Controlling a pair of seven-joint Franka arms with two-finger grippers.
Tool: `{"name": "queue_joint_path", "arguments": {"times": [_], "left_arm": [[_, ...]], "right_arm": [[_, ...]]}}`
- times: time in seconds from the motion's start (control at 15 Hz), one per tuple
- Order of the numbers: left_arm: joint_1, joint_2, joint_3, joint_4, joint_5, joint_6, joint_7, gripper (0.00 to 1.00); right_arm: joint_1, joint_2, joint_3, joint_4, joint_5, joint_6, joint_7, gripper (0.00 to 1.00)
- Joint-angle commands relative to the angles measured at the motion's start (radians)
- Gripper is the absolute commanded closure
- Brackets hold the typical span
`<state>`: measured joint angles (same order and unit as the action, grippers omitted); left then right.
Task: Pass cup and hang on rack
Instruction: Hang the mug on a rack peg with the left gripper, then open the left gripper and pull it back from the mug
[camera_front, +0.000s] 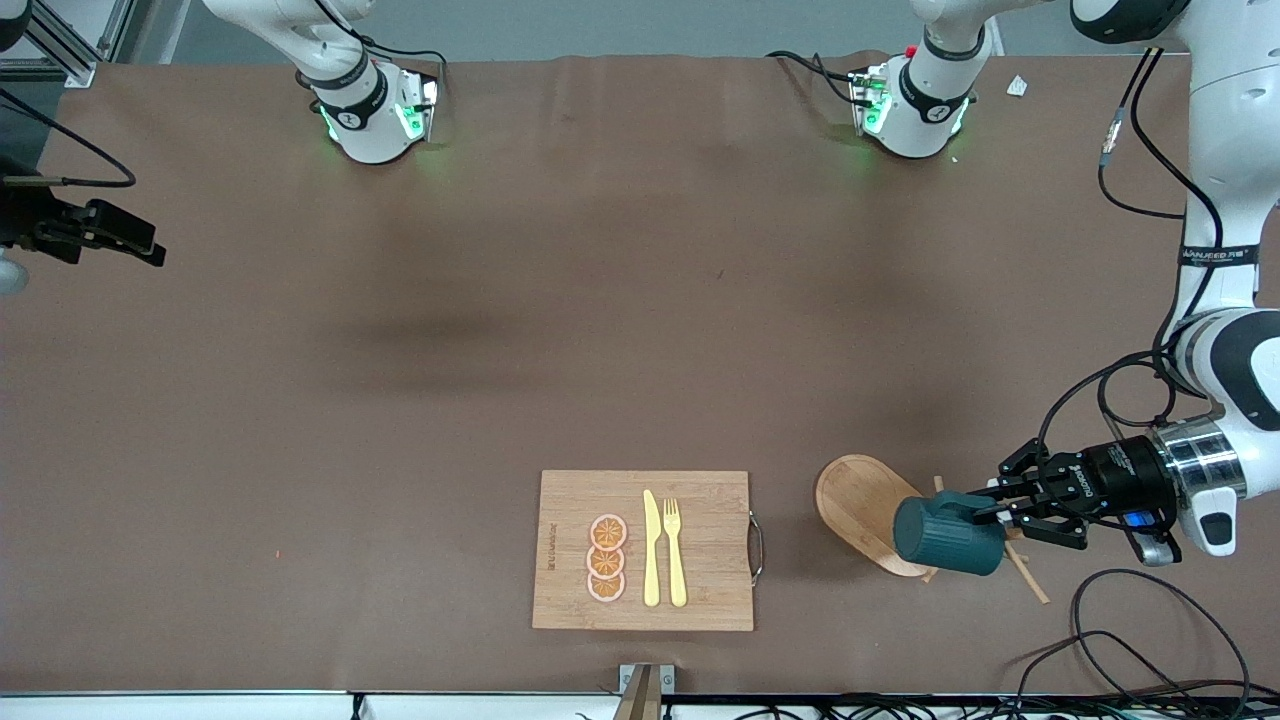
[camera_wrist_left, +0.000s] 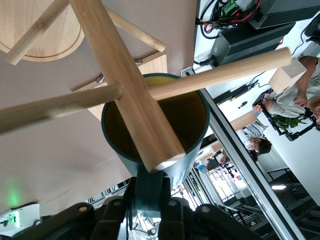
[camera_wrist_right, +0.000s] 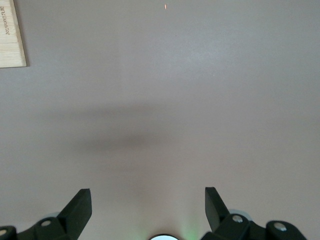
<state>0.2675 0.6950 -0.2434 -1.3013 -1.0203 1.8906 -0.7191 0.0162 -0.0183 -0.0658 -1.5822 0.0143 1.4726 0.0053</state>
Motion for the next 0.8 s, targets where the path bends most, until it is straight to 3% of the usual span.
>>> {"name": "queue_joint_path", "arguments": {"times": [0.0, 0.2, 0.33, 0.4, 0.53, 0.6, 0.73], "left_arm": [[0.007, 0.006, -0.008, -0.004, -0.029, -0.004, 0.021, 0.99], [0.006, 0.018, -0.008, -0.004, -0.03, -0.004, 0.02, 0.98], [0.006, 0.027, -0.008, -0.004, -0.041, -0.004, 0.013, 0.92], [0.004, 0.032, -0.008, -0.003, -0.053, -0.004, 0.009, 0.81], [-0.004, 0.031, -0.008, -0.001, -0.06, -0.002, 0.004, 0.23], [-0.007, 0.024, -0.007, -0.001, -0.058, -0.001, 0.001, 0.0], [-0.005, 0.018, -0.008, 0.002, -0.055, -0.002, -0.014, 0.0]], "right_arm": [[-0.012, -0.041, 0.004, -0.033, -0.002, 0.0, -0.004, 0.0], [-0.009, -0.055, 0.004, -0.038, -0.002, -0.003, -0.004, 0.0], [-0.005, -0.058, 0.004, -0.038, -0.004, -0.003, -0.004, 0.0], [-0.005, -0.064, 0.006, -0.038, -0.004, -0.005, -0.004, 0.0], [-0.004, -0.075, 0.006, -0.041, -0.004, -0.008, -0.005, 0.0], [-0.002, -0.077, 0.008, -0.041, -0.004, -0.011, -0.005, 0.0], [0.008, -0.078, 0.008, -0.041, -0.01, -0.014, -0.005, 0.0]]}}
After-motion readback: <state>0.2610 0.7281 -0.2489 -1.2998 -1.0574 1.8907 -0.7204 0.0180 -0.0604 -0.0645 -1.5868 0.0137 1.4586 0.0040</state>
